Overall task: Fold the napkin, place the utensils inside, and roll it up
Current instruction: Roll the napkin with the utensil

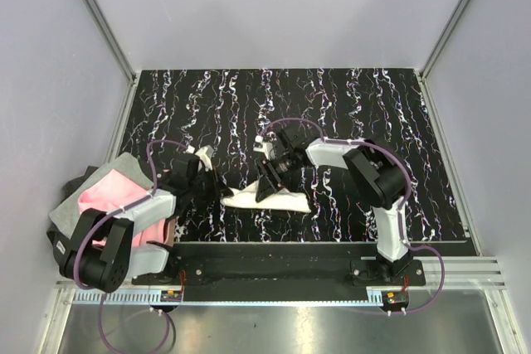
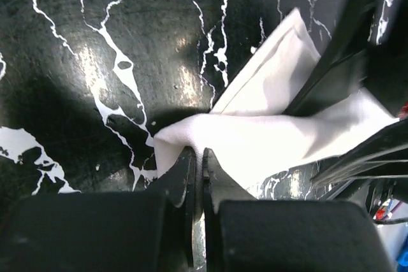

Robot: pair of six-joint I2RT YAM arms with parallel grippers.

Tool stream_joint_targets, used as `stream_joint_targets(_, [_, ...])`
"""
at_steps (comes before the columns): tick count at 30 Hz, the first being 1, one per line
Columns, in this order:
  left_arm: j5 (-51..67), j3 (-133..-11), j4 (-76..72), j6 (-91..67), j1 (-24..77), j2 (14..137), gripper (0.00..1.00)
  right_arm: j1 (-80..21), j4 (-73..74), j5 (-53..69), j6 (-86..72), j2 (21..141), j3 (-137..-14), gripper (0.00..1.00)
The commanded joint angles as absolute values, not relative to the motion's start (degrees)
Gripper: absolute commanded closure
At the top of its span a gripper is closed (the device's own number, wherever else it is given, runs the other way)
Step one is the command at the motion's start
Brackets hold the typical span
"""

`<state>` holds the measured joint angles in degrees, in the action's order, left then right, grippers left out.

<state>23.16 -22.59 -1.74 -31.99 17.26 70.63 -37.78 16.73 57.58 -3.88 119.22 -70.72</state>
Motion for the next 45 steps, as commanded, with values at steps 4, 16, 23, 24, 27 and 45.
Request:
stream_joint_targets(4, [22.67,-30.05,2.01,-31.12,17.23,74.88,1.0,-37.7,17.75,32.28,-1.15,101.46,-70.14,0.28])
stream_joint_targets(16, [28.56,-37.53,8.7,-29.97,13.71,83.31,1.0,-56.07,16.35,3.78,8.7,96.23,-63.37,0.27])
stream_joint_targets(23, [29.97,-39.02,9.23,-29.8,13.54,84.64,1.0,-58.09,14.59,0.44,12.47,100.72,-63.02,0.28])
stream_joint_targets(24, [29.97,-39.2,9.32,-29.79,13.54,84.81,1.0,-58.1,14.24,0.27,12.92,101.33,-62.93,0.28])
stream_joint_targets(27, [30.23,-39.55,9.32,-29.45,13.62,85.16,1.0,-58.1,13.8,-1.22,14.5,103.09,-62.93,0.28])
stream_joint_targets(45, [27.87,-43.07,9.93,-27.78,13.45,79.72,0.38,-51.25,22.84,20.26,11.61,111.97,-69.16,0.5])
